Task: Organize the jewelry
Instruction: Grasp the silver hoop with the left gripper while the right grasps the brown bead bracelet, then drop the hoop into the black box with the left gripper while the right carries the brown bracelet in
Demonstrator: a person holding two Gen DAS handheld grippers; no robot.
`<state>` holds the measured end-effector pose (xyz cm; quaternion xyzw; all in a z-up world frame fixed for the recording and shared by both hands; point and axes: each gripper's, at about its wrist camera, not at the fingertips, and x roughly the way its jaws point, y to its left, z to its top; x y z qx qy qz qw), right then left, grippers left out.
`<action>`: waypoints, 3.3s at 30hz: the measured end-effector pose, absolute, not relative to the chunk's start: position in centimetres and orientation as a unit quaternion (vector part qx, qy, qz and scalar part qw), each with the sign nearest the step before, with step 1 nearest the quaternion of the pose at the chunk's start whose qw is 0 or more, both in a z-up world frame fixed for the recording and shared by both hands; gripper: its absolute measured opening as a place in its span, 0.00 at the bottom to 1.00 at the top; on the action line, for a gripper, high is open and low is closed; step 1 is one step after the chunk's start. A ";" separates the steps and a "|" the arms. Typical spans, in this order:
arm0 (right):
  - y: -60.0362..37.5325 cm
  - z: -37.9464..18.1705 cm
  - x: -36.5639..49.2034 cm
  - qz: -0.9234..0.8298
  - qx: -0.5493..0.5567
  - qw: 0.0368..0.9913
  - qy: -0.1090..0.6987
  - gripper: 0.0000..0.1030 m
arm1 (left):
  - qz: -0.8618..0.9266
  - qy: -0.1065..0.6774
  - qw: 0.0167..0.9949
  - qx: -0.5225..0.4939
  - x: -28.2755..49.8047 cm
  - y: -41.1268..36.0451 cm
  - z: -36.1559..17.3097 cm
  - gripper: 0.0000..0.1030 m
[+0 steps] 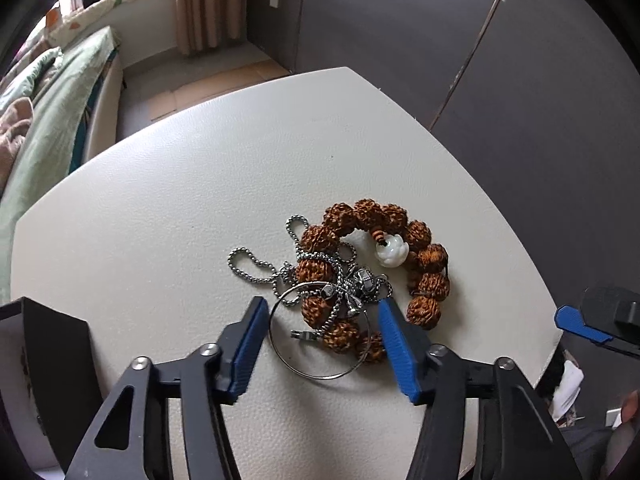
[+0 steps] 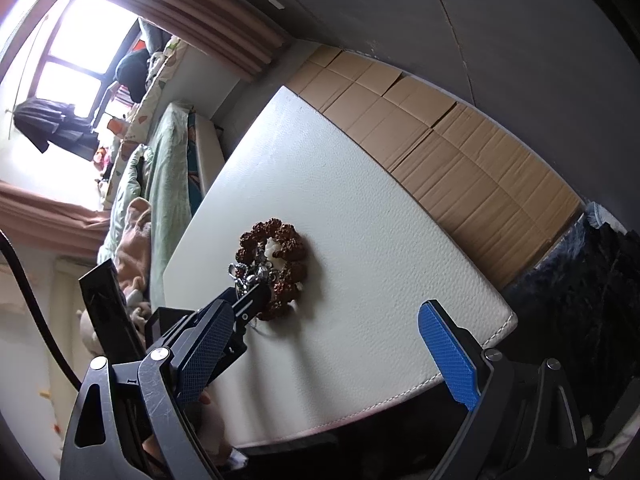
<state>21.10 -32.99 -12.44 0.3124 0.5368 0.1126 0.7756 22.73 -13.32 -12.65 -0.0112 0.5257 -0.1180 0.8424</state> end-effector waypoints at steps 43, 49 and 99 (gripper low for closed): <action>-27.3 -13.9 24.5 0.129 0.231 0.797 0.542 0.57 | -0.100 0.462 0.872 -0.126 18.0 -3.7 -5.4 0.47; -25.7 -14.4 25.0 0.129 0.208 0.793 0.558 0.53 | -0.089 0.465 0.871 -0.132 18.5 -2.3 -5.6 0.47; -22.1 0.4 18.4 0.212 0.136 0.893 0.372 0.19 | -0.028 0.430 0.886 -0.171 14.1 4.7 -2.9 0.48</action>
